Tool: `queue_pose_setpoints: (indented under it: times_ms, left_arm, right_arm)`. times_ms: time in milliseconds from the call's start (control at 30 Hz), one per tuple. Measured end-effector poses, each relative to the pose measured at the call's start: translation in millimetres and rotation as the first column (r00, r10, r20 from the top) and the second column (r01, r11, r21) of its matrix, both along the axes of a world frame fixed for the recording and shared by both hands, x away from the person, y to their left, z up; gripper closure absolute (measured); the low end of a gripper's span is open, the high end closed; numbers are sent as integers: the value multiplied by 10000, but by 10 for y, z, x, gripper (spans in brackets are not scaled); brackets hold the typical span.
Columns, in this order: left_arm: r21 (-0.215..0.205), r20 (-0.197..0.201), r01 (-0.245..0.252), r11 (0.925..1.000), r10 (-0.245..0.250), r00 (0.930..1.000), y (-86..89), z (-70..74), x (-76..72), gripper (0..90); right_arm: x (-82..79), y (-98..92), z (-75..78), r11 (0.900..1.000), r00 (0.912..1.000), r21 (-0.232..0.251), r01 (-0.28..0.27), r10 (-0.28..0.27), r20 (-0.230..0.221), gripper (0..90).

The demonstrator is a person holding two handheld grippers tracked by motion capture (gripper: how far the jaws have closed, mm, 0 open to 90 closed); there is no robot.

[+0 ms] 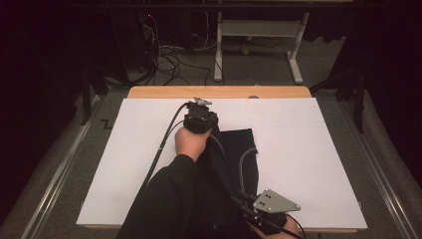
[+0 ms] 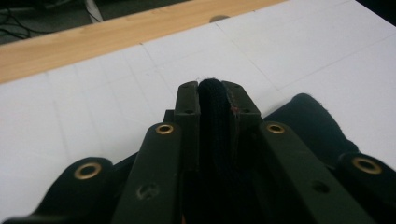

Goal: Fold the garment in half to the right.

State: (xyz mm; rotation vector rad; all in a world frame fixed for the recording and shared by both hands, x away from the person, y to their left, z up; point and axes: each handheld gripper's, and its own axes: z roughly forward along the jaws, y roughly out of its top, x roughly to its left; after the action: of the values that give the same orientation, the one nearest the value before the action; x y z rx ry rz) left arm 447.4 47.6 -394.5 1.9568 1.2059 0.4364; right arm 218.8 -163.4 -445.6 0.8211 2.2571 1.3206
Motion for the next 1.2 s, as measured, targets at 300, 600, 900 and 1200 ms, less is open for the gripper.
queue_pose_setpoints:
  times_ms: [300, 600, 900, 1200]
  left_arm:
    - [11, -281, 245, 9997, -244, 9993, -288, -119, 56, 740]
    - [-78, -753, 223, 9997, -229, 9969, -469, -235, 121, 739]
    - [-29, -757, 436, 9990, -437, 9962, -608, -293, 170, 652]
    - [-645, -289, 534, 9965, -553, 9981, -643, -231, 58, 385]
  right_arm:
    - [-38, -159, -51, 9996, 9995, -155, 251, -254, -180, 752]
    - [-19, -273, -104, 9985, 9985, -342, 427, -438, -326, 734]
    - [-10, -370, -142, 9977, 9961, -349, 574, -595, -647, 662]
    - [-46, -499, -17, 9965, 9973, 426, 713, -704, -231, 539]
